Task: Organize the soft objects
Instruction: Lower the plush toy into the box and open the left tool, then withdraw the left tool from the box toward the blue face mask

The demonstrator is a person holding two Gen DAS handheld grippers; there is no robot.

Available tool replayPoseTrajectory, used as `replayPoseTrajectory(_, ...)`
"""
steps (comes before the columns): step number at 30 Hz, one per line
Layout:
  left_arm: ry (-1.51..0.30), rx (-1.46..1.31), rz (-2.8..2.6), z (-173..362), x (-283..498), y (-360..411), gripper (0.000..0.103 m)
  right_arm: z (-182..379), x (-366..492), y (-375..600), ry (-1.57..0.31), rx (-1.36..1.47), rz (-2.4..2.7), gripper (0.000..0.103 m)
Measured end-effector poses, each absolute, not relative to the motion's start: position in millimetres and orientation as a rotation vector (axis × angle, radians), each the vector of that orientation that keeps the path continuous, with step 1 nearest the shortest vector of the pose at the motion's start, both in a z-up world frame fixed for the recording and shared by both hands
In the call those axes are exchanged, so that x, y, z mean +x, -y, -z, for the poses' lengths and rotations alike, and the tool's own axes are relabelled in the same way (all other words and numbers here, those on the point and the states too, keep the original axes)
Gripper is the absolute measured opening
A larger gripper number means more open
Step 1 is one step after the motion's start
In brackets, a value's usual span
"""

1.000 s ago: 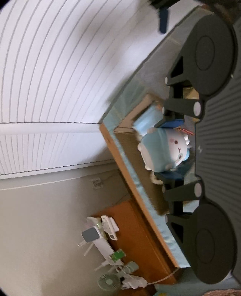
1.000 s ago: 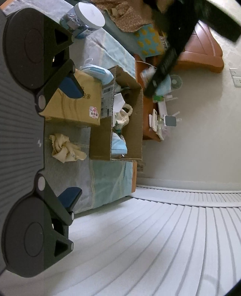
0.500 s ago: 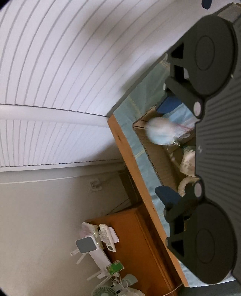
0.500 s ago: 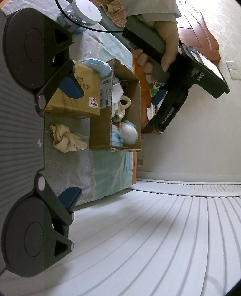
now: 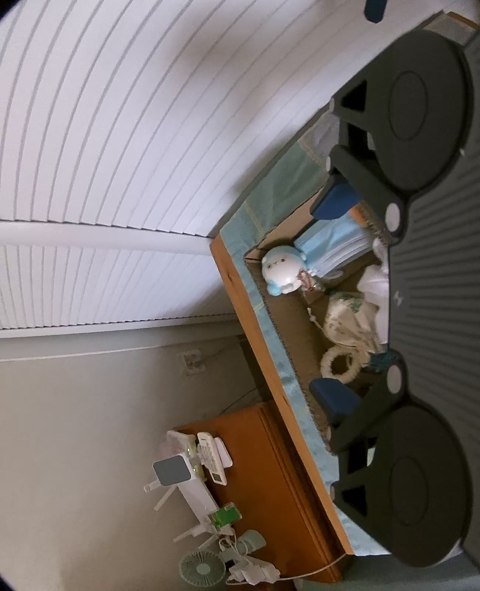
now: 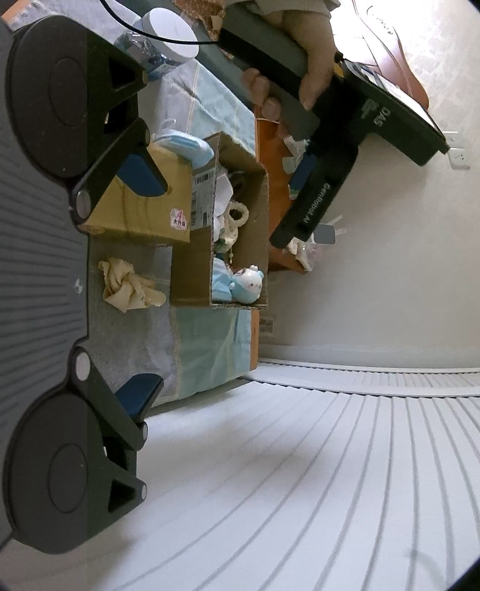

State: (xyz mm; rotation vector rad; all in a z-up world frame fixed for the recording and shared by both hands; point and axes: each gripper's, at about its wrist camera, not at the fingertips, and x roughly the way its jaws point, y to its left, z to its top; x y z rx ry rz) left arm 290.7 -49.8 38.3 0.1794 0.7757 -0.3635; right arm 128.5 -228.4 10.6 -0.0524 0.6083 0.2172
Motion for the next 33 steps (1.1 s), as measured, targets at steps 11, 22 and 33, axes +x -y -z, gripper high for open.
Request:
replayPoseTrajectory(11,-0.738,0.191,0.412,-44,220,35,0.095,-16,106,223,-0.599,-0.069,-0.223,0.103)
replayPoseTrajectory(22,-0.746,0.090,0.333,-16,161,-5,0.096,-2,104,233,-0.640,-0.058,-0.188,0.103)
replayPoseTrajectory(33,-0.828,0.037,0.320,20,143,-26,0.096,8,112,232,-0.666,-0.067,-0.171,0.103)
